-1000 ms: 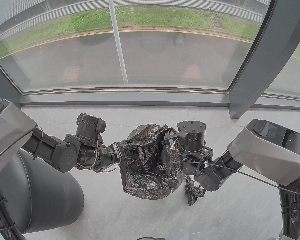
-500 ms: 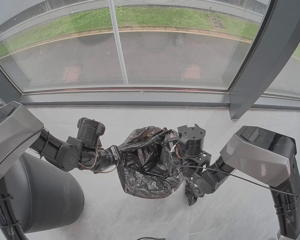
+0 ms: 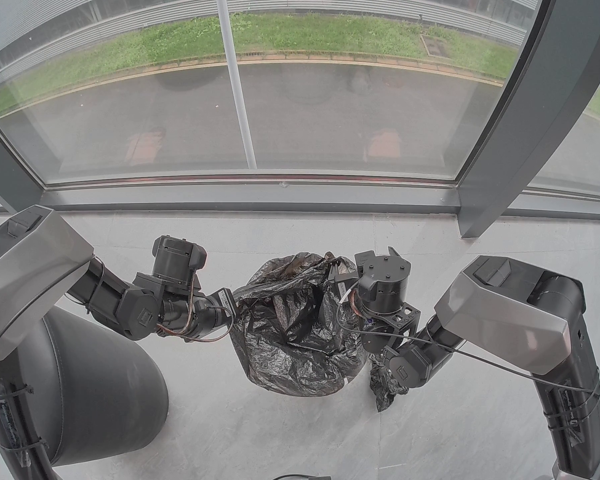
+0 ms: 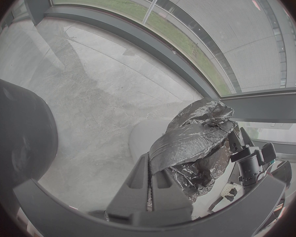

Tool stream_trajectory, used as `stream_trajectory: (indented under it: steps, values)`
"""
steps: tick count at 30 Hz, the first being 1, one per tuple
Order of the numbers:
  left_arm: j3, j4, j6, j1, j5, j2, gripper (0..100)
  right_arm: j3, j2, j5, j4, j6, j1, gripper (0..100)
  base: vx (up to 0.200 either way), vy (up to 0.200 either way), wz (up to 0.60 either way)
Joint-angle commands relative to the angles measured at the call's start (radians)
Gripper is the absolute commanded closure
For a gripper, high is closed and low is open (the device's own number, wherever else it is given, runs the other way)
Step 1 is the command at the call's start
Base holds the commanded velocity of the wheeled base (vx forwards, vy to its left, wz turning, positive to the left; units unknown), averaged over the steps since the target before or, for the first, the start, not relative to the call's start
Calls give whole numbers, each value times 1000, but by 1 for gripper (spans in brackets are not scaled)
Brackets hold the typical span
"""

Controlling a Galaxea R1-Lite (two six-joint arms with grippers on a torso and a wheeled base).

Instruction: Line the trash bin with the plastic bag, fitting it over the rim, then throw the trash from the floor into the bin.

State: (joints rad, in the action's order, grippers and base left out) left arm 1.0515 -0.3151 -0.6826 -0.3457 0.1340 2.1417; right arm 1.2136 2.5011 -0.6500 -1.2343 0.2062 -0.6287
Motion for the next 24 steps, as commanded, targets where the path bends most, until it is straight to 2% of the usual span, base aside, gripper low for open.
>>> stream_trajectory:
  steps: [1,8,9,15,20,24]
  values:
    - [1,-1,-3,4,-1,10,100,1,4,1,-1,-1,0,0,0,0,0]
    - [-4,7,-2,4,-1,17,100,3,4,0,-2,-1,0,0,0,0,0]
    - [-5,8,0,4,-1,17,0,3,4,1,-2,-2,0,0,0,0,0]
    - [-11,1,29,2,-13,14,0,10,4,1,-10,-2,7,0,0,0,0]
    - [-11,-16,86,2,-91,26,0,9,4,1,-22,-1,7,0,0,0,0]
    - [-15,-56,97,2,-117,41,0,9,4,1,-24,-2,7,0,0,0,0]
